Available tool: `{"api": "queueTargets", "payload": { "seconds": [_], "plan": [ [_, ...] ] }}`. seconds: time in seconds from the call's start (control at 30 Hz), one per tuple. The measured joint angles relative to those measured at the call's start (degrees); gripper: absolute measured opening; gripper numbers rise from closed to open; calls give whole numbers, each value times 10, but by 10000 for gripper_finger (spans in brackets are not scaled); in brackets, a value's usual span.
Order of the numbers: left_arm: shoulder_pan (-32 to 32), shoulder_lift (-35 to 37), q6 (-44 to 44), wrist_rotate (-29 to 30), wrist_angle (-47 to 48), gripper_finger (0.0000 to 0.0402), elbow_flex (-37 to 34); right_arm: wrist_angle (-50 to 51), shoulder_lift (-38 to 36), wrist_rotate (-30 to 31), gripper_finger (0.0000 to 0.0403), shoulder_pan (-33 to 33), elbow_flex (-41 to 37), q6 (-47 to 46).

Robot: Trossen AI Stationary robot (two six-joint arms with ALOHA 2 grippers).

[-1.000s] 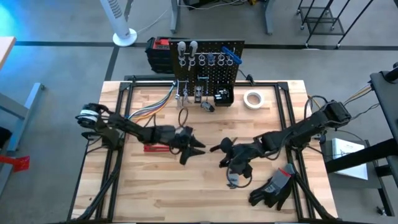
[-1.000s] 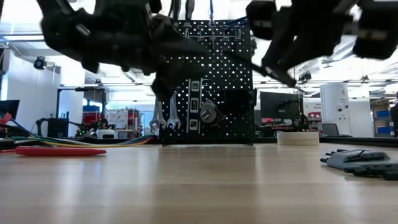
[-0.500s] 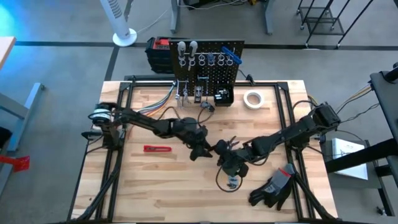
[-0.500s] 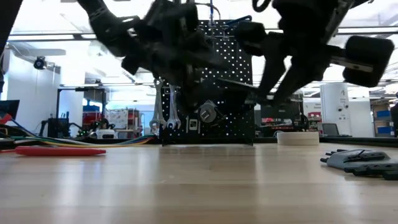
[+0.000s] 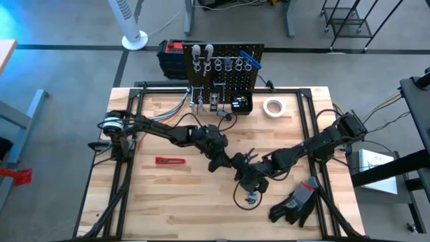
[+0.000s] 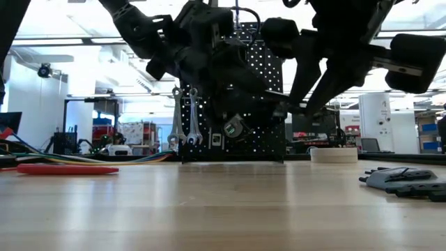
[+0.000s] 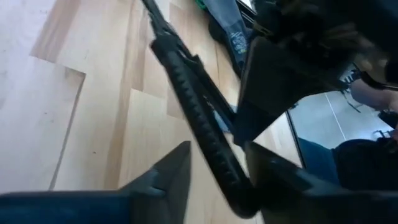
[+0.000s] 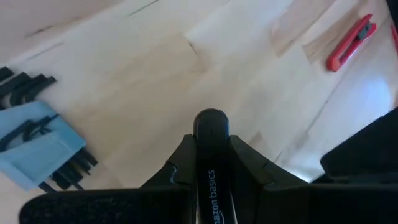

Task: Hang tools onto peg board
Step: Hang the wire cutter on the peg board

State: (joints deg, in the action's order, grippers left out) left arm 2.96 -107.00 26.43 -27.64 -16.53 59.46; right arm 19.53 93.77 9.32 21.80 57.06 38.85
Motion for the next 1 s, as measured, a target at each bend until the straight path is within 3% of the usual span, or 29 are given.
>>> {"api": "queueTargets", "payload": {
  "seconds": [0.17, 0.2, 0.27, 0.43, 0.57, 0.73, 0.87, 1.0],
  "plan": [
    [3, 0, -9, -21, -7, 35, 0, -3, 1, 2, 44, 3, 0, -2],
    [3, 0, -20, -29, -10, 23, 0, -4, 1, -2, 25, 3, 0, -3],
    [2, 1, -21, -28, -11, 21, 0, -4, 1, -2, 4, 3, 0, -11],
    [-6, 0, -43, 31, -13, 21, -4, -19, -2, -1, 0, 2, 0, -110],
    [-7, 0, -50, 49, -45, 21, -24, -37, -27, 10, 26, 2, 0, -199],
    [-6, 5, -31, 78, -166, 21, -84, -65, -99, 19, 72, 19, -1, -247],
    [-8, 7, 7, 118, -345, 21, -170, -80, -174, 70, 104, 26, -7, -293],
    [-23, 7, 4, 214, -521, 21, -258, -159, -244, 137, 123, 30, -59, -357]
  ]
}}
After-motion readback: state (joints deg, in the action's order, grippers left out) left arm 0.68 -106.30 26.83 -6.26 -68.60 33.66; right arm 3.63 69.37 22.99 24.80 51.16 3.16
